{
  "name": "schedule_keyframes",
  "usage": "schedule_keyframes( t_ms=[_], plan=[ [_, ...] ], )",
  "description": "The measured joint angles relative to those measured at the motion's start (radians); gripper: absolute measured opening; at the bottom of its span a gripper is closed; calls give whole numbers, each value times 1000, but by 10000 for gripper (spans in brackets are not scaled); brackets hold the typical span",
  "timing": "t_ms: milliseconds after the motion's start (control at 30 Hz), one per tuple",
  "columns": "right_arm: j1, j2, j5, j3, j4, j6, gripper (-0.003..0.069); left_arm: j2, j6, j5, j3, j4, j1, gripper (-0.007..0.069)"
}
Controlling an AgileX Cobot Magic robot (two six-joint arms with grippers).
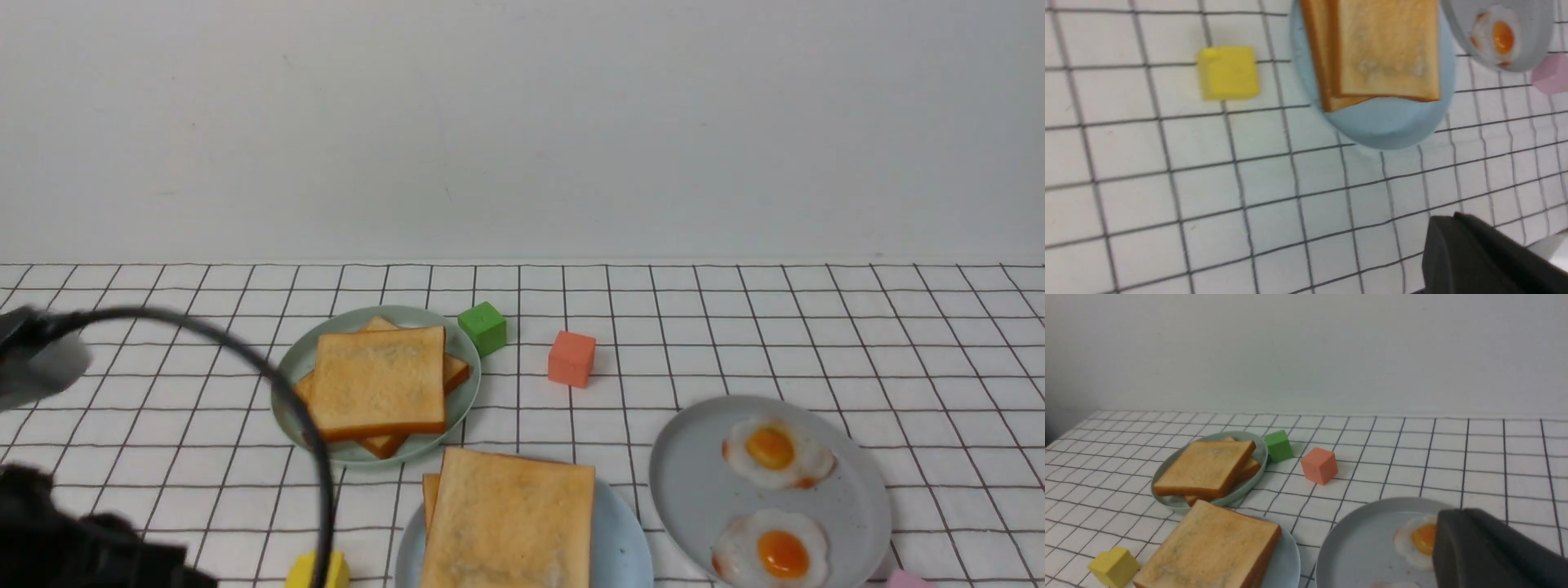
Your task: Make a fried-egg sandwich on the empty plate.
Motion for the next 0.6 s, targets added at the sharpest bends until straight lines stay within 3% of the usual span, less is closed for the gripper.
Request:
schedule_keyframes(
  t_ms=[167,333,600],
  plan=[
    [0,-13,-123,92,-91,1,-2,-240,-107,5,104,26,0,-13],
    [0,-13,-131,103,-176,4,1,-431,-123,-105,140,35,0,-13],
    [0,-13,-134,104,-212,4,5,-484,-124,-224,149,42,0,-13]
  ],
)
